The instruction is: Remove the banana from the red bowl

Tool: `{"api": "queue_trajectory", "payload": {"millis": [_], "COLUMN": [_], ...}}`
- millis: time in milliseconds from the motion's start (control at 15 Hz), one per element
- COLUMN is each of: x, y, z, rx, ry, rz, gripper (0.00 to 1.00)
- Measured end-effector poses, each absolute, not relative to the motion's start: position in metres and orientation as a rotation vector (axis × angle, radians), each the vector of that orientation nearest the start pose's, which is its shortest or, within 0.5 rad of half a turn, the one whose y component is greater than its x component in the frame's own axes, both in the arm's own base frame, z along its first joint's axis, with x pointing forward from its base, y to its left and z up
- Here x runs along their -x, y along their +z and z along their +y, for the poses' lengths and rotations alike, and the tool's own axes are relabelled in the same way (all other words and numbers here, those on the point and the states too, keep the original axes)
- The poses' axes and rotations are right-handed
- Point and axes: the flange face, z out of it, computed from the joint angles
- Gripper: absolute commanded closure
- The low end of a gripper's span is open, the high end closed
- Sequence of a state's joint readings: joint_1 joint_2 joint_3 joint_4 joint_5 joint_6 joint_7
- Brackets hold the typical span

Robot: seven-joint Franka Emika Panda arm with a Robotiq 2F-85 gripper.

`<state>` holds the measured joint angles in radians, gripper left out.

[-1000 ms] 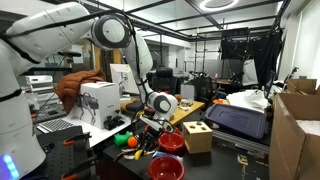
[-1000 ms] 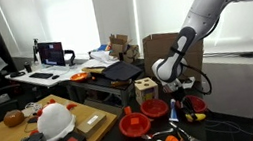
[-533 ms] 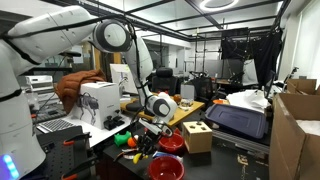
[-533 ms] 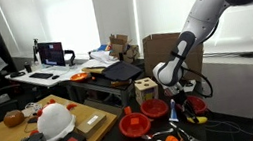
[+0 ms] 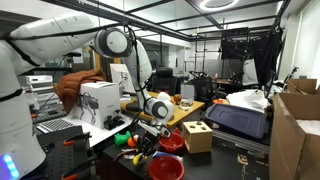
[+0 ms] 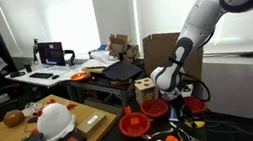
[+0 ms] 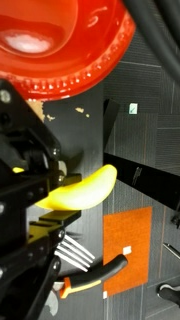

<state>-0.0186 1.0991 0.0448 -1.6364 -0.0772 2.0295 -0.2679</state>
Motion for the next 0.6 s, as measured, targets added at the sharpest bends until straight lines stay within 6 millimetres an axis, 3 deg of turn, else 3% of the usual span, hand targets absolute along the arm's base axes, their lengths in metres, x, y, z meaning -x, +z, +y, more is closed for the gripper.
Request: {"api": "queue_trajectory", "payload": {"millis": [67, 133, 267, 600], "x": [-0.545, -0.546, -0.548, -0.564], "y": [-0.056, -0.057, -0.057, -0.048], "z": [0.014, 0.015, 0.017, 0.012], "rx": [2.840, 2.843, 2.850, 2.882], "ry": [1.052, 1.051, 1.049, 0.999], "rz": [-0.503, -0.512, -0.529, -0.521], "gripper": [0.93, 0.46, 0.38, 0.02]}}
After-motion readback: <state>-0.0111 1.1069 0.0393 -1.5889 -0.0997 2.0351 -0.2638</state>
